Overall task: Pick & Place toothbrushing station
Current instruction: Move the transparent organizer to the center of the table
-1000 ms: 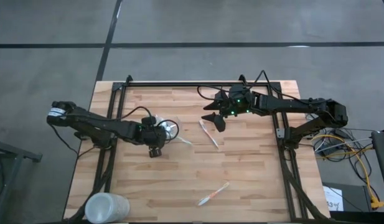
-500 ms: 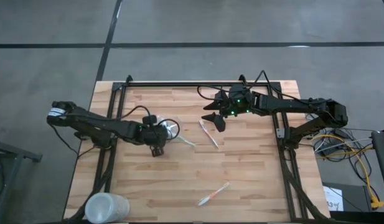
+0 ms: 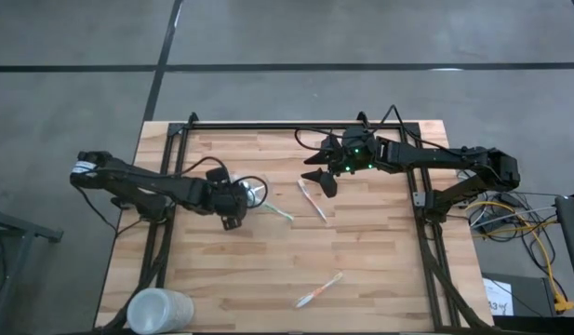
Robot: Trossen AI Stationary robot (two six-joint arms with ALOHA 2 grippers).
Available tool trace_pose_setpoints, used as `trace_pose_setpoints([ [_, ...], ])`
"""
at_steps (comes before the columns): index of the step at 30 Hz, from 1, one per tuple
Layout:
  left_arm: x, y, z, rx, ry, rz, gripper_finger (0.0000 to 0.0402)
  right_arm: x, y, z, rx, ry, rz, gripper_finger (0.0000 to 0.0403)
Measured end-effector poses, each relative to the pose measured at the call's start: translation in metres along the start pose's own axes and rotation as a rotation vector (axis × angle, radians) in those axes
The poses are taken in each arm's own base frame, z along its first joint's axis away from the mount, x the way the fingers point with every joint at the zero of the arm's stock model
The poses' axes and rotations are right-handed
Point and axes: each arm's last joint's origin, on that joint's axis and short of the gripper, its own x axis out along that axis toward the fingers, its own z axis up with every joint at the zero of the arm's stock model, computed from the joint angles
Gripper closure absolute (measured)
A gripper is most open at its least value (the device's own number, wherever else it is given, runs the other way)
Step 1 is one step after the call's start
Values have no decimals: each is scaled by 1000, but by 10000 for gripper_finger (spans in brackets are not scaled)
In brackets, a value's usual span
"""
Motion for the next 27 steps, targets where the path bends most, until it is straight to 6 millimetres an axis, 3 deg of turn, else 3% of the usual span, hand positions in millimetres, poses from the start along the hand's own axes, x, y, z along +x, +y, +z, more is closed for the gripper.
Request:
trace_pose_setpoints([
  [8, -2, -4, 1, -10, 38, -136, 266, 0, 0, 0, -5, 0, 0, 158],
  [21, -3, -2, -1, -49, 52, -125, 266, 0, 0, -1, -1, 3, -1, 158],
  [27, -15, 6, -2, -86, 14, -117, 266, 0, 0, -1, -1, 4, -1, 158],
])
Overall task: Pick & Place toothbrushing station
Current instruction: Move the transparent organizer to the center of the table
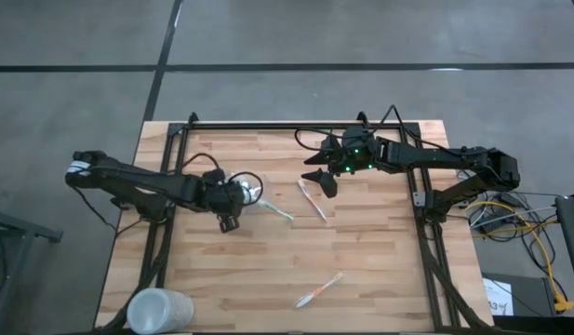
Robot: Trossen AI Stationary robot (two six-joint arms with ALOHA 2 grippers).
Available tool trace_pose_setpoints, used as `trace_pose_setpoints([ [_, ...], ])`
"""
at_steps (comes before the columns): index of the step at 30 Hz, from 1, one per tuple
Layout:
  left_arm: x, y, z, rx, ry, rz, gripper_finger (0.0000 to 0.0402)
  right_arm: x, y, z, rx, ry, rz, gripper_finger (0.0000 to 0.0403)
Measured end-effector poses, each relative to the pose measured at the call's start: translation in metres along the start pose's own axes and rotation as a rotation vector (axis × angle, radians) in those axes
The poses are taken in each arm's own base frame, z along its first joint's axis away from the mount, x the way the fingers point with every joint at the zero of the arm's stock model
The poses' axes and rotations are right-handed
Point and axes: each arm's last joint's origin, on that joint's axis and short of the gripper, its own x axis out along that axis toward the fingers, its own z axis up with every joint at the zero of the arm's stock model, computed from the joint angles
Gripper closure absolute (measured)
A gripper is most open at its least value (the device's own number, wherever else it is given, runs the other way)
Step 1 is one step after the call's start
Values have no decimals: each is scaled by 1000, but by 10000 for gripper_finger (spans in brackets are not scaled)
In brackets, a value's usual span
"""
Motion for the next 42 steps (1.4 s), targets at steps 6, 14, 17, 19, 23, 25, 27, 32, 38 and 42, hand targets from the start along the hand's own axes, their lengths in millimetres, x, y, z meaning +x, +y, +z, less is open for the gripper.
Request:
trace_pose_setpoints([
  [6, -23, 12, -4, -43, -85, -36, 266, 0, 0, 0, -2, 0, 0, 158],
  [14, -40, 22, -9, -78, -154, -68, 266, 0, 0, 0, -3, 0, 0, 158],
  [17, -41, 23, -9, -101, -156, -72, 266, 0, 0, 0, -3, 0, 0, 158],
  [19, -41, 23, -9, -119, -155, -73, 266, 0, 0, 0, -2, 0, 0, 158],
  [23, -41, 23, -10, -113, -145, -68, 266, 0, 0, 0, -2, 0, 0, 158],
  [25, -40, 23, -11, -93, -136, -62, 266, 0, 0, 0, -2, 1, 0, 158],
  [27, -43, 24, -9, -86, -145, -65, 266, 0, 0, 0, -2, 2, -1, 158],
  [32, -59, 29, -2, -94, -179, -22, 266, 0, 0, 0, -3, 2, -1, 158],
  [38, -79, 44, -16, -91, 12, 40, 266, 0, 0, -1, -1, 7, -2, 158],
  [42, -82, 41, -19, -133, 99, -82, 266, 0, 0, -1, -1, 7, -2, 158],
])
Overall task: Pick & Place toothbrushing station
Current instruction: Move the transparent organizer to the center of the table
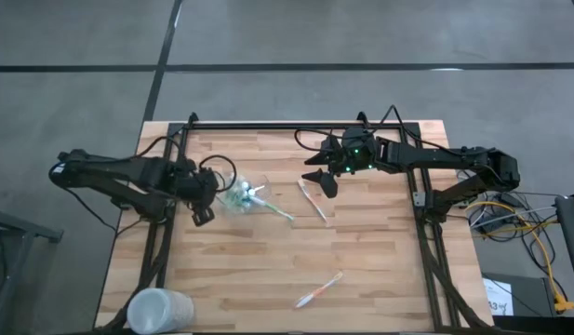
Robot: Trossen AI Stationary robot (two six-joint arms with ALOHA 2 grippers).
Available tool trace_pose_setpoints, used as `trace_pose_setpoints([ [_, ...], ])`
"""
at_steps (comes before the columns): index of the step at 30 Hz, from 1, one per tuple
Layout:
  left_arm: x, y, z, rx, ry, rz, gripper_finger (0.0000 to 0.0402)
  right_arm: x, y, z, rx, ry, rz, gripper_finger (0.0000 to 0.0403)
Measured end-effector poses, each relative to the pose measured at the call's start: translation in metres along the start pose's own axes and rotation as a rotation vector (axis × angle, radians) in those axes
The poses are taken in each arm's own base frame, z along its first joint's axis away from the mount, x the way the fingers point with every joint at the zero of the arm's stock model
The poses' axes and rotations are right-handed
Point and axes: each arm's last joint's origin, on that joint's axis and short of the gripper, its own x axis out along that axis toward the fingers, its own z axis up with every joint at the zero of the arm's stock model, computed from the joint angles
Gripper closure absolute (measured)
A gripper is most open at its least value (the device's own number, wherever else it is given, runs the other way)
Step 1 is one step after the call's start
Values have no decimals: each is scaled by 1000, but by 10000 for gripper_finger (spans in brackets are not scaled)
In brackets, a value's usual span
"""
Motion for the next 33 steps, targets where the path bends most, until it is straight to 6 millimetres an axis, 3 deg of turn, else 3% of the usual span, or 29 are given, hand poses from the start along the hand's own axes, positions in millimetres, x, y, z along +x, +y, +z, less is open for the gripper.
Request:
trace_pose_setpoints([
  [7, 18, -9, -10, -117, 124, -37, 266, 0, 0, 0, -1, -2, 0, 158],
  [20, 81, -31, -26, -173, 244, 28, 266, 0, 0, 0, 3, -2, 0, 158],
  [33, 112, -36, -22, -85, 102, 257, 266, 1, -1, -3, 12, 7, -2, 158],
])
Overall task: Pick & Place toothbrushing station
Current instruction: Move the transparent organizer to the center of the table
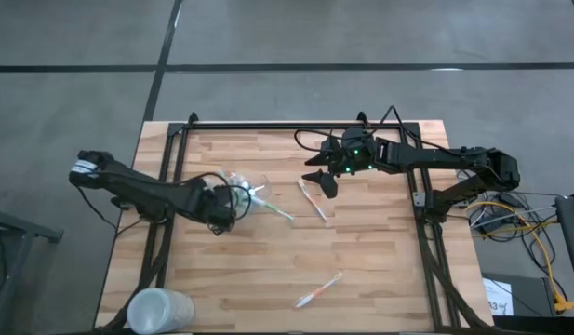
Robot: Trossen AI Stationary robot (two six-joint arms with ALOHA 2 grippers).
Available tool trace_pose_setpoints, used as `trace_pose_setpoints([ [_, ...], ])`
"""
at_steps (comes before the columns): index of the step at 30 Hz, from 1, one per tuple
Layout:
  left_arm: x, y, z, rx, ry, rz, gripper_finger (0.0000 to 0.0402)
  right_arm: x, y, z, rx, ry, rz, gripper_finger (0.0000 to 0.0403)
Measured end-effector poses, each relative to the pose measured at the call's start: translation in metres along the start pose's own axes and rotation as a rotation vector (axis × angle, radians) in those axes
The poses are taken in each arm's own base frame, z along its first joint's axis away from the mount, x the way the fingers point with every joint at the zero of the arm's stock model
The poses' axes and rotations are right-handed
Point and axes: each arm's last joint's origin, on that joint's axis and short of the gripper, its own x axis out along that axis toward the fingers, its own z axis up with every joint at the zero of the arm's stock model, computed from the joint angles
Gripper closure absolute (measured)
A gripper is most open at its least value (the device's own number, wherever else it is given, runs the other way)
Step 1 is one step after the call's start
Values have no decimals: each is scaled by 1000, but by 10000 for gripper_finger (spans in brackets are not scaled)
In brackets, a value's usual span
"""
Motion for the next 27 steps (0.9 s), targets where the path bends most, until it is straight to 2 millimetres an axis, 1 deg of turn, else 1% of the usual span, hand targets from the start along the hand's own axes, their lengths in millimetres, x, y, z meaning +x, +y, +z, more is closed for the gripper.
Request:
trace_pose_setpoints([
  [4, 3, -4, 5, 17, -74, 29, 266, 0, 0, 0, 0, 0, 0, 158],
  [11, 7, -12, 12, 61, -144, 41, 266, 0, 0, 0, 0, 0, 0, 158],
  [14, 9, -14, 16, 64, -199, 71, 266, 0, 0, 0, 0, 0, 0, 158],
  [20, 10, -15, 25, 10, -342, 163, 266, 0, 0, 0, -1, 0, 0, 158],
  [27, 13, -14, 37, 12, -393, 150, 266, 0, 0, 0, 0, 0, 0, 158],
])
